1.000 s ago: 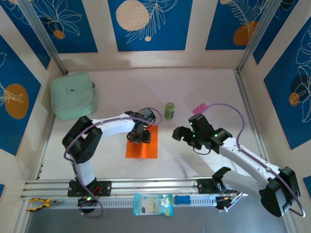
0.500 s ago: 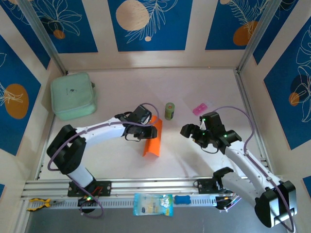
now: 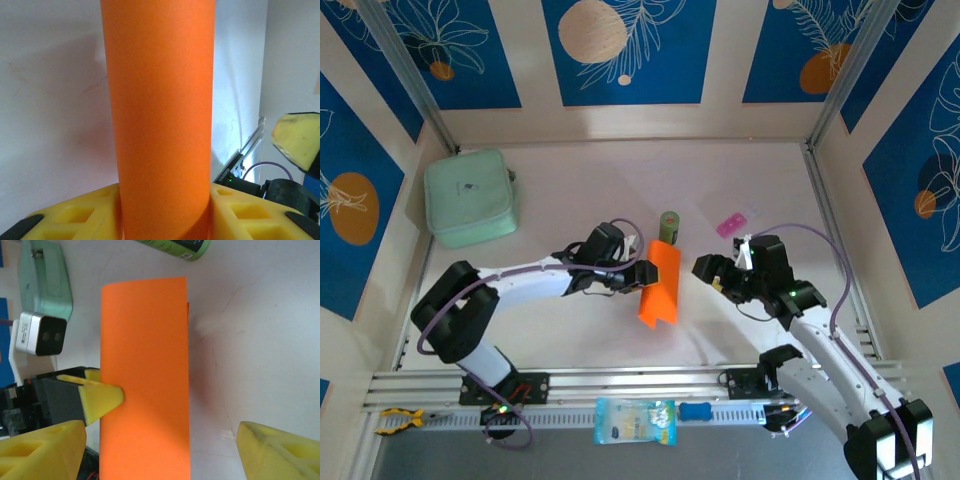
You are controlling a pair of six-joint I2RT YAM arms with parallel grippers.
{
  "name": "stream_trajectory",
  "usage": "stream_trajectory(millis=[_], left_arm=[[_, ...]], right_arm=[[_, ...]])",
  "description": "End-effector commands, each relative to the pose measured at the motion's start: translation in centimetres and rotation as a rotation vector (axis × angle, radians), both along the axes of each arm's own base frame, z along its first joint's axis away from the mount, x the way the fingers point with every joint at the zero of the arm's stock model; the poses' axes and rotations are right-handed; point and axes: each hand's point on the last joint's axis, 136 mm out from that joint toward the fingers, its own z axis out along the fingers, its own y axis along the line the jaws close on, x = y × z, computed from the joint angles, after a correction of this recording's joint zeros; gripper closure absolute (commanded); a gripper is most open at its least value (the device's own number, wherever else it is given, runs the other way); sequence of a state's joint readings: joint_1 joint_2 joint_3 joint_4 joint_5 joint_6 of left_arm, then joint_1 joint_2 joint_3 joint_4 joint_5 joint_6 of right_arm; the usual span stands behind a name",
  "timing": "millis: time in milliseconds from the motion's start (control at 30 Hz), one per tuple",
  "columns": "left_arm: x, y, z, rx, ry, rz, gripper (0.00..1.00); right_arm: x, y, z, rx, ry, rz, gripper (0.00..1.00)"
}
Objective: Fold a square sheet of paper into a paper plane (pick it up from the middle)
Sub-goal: First fold in half a square sheet of paper at the center of the table.
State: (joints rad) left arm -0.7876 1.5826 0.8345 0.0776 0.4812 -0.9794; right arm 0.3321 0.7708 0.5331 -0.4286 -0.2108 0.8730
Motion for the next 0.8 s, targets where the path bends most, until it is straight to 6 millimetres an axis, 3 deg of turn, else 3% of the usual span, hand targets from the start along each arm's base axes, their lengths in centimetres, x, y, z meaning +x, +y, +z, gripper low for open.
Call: stream_trajectory(millis=[0, 167, 300, 433, 600, 767], left_arm=[[0.0, -0.3, -0.7, -0.028, 0.014, -0.006, 0.57], [-0.2, 0.3, -2.8, -0.017, 0.037, 0.026, 0.57], [-0.4, 0.9, -4.0, 0.005, 0.044, 0.044, 0.57], [-0.4, 1.4, -4.9, 0.022, 0.049, 0.056, 0.57], [-0.6, 2.0, -6.1, 0.052, 0.060, 0.066, 0.55], [-0.4, 2.7, -6.8, 0.092, 0.049, 0.079, 0.51]], right_arm=[[-0.7, 1.6, 0.5, 0.064, -0.041, 0.081, 0.26], [-1.3, 1.5, -1.2, 0.037, 0.066, 0.063, 0.33], [-1.3, 1.3, -1.8, -0.004, 0.123, 0.035, 0.32], [-1.0, 1.3, -2.0, -0.061, 0.128, 0.007, 0.31], [-0.9, 3.4, -0.9, -0.018, 0.052, 0.096, 0.32], [-0.9, 3.6, -1.4, 0.001, 0.052, 0.077, 0.35]])
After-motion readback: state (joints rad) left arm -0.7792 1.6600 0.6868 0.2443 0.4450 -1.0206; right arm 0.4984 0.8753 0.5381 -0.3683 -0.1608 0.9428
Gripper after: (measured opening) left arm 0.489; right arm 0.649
